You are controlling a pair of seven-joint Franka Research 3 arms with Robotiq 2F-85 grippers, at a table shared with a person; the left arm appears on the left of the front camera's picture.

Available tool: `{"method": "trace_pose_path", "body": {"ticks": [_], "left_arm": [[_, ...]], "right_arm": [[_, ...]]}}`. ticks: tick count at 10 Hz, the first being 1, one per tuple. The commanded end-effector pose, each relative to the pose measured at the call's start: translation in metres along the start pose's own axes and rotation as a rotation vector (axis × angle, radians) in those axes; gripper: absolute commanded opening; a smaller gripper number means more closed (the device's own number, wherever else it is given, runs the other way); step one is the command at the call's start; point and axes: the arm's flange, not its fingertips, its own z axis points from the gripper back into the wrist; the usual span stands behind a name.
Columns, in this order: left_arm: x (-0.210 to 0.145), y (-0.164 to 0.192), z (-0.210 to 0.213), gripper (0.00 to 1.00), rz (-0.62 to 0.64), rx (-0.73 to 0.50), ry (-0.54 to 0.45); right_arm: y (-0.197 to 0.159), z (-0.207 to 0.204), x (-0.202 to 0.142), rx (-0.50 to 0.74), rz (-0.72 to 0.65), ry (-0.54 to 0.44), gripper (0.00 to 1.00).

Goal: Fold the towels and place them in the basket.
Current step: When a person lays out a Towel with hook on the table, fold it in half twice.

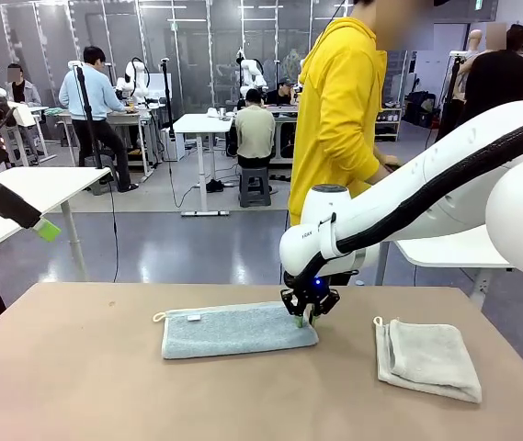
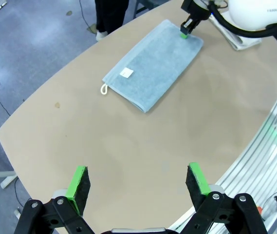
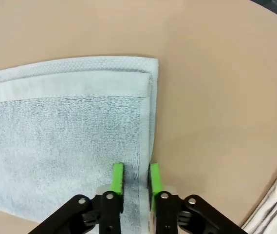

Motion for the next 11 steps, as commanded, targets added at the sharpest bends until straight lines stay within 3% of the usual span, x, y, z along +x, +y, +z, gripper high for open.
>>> {"method": "trace_pose_path", "body": {"ticks": [1,6,11], "left_arm": [[-0.001,0.0,-0.001,1.0,0.001,0.001,0.001],[-0.001,0.0,-0.001,1.0,0.001,0.001,0.001],[-0.001,0.0,-0.001,1.0,0.001,0.001,0.001]], "right_arm": [[0.001,-0.02,-0.001,-0.025,-0.03,0.03,0.0],[0.002,0.003,-0.005,-0.028,0.011,0.041,0.0],[-0.02,0.104,-0.016,-0.062,0.074,-0.103,0.0]]}}
